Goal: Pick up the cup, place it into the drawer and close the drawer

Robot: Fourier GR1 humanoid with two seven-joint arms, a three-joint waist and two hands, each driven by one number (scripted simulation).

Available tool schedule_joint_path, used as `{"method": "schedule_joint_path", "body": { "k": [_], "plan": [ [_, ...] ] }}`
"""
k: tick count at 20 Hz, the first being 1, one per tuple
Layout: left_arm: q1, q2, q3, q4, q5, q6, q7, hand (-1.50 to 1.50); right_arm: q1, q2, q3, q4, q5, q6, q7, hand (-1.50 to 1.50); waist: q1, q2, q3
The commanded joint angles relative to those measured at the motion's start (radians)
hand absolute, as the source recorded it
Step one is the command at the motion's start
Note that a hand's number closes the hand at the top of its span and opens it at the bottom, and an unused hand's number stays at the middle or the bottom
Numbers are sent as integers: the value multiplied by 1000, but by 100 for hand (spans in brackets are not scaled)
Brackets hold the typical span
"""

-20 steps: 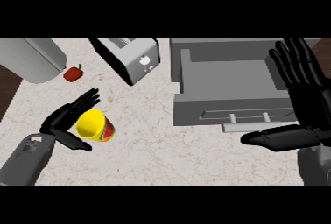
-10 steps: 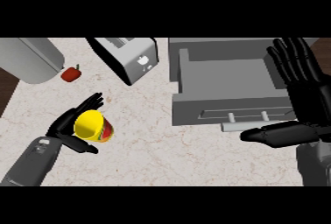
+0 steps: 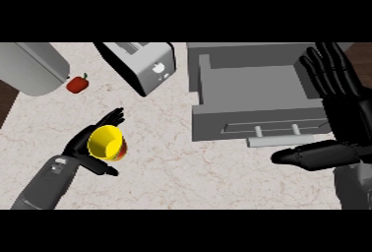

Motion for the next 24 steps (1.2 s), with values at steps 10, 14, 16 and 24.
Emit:
{"method": "schedule_joint_path", "body": {
  "k": [10,14,16,24],
  "plan": [
    [-27,-77,-34,35,26,-280,-121,150,-15,-21,-16,-9,-15,9,33,-150,-8,4,-2],
    [5,-52,-39,-57,14,-131,-272,150,-17,-40,-49,-4,-17,6,32,-150,15,-5,0],
    [-32,-76,-6,-44,31,-5,-261,150,-15,-27,-40,-24,-25,1,40,-150,2,-3,0],
    [-13,-122,172,-50,206,152,-275,150,-23,-24,-35,12,-9,-3,41,-150,37,-6,1]
  ]
}}
